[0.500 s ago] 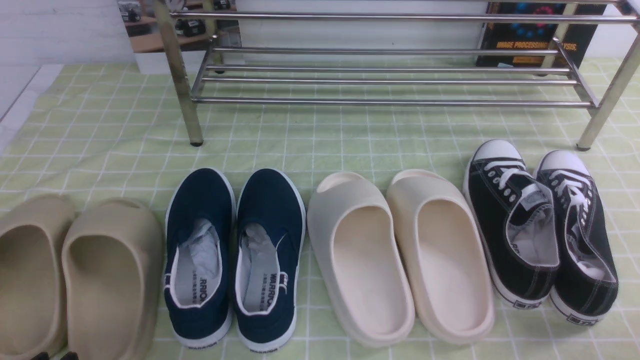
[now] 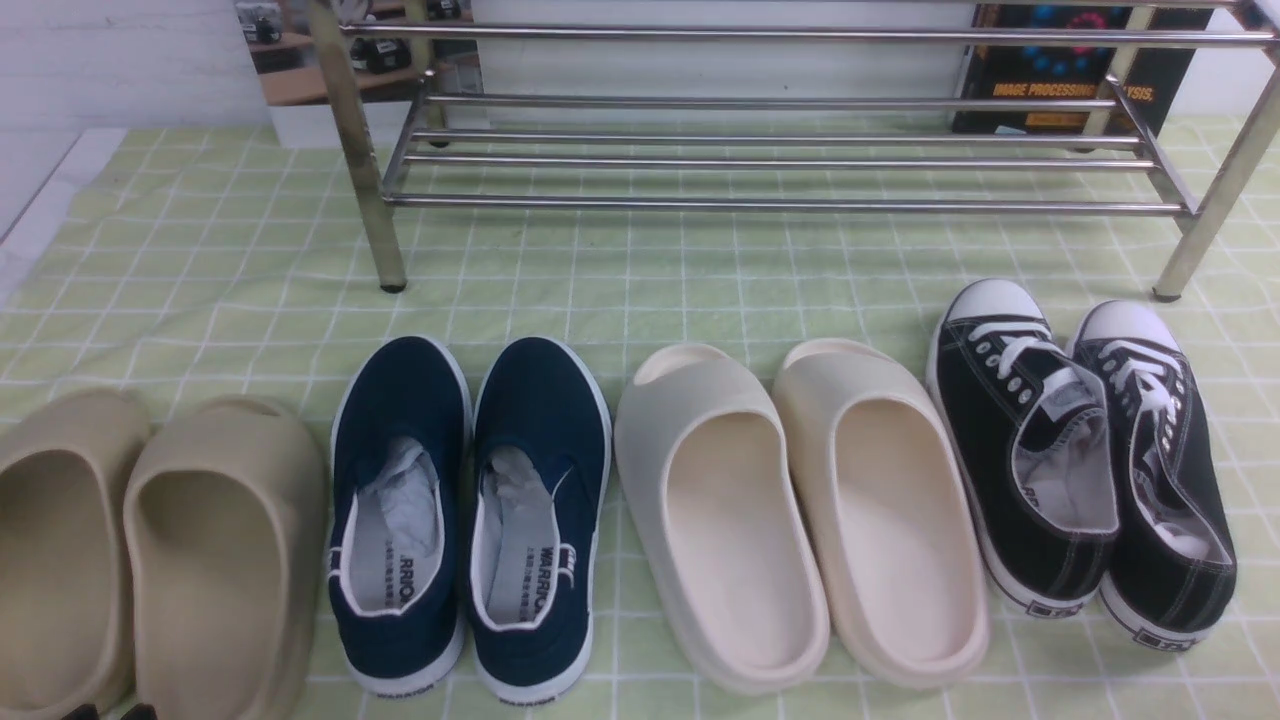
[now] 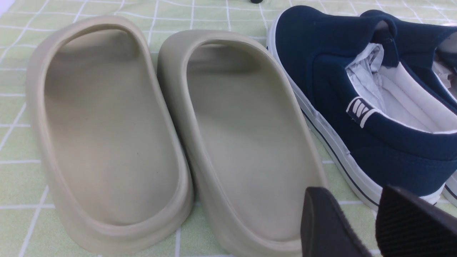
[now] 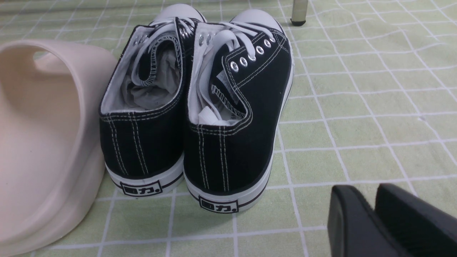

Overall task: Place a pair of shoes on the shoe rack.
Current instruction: Use the right arm to grab the shoe closest to it

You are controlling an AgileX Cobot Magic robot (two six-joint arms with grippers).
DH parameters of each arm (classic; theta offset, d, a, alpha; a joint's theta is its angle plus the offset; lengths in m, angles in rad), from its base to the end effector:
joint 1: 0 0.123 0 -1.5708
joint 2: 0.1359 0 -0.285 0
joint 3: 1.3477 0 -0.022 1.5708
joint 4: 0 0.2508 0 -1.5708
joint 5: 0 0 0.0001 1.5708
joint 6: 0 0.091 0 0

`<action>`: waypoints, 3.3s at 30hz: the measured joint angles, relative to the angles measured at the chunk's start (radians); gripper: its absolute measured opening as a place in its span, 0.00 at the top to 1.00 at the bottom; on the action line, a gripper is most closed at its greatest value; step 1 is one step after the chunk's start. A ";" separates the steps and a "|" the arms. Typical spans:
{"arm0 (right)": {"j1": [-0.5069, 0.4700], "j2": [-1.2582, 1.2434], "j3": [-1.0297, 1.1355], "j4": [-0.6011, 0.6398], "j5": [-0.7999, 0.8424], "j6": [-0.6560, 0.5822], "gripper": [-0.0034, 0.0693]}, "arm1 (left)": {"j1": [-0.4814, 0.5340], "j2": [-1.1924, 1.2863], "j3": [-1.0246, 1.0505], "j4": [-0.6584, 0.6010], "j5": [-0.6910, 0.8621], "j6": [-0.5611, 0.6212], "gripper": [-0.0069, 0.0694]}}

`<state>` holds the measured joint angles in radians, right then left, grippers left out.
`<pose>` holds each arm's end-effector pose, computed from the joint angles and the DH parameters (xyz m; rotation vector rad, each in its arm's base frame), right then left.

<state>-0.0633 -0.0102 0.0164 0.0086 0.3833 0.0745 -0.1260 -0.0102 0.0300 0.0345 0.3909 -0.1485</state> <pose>0.0522 -0.0030 0.1738 0.1342 1.8683 0.0162 0.0520 -0.0054 0.1686 -0.0001 1.8969 -0.1528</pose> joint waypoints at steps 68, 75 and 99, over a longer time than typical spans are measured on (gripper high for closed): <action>0.000 0.410 -0.560 -0.003 -0.433 -0.040 0.95 | 0.000 0.000 0.000 0.000 0.000 0.000 0.60; 0.002 0.801 -0.765 0.078 0.092 -0.060 0.94 | 0.000 0.000 0.000 0.000 0.000 0.000 0.60; 0.301 1.668 -1.058 0.126 0.277 -0.042 0.50 | 0.000 0.000 0.000 0.000 0.000 0.000 0.60</action>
<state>0.2379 1.6574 -1.0414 0.1342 0.6606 0.0329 -0.1260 -0.0102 0.0300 0.0345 0.3909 -0.1485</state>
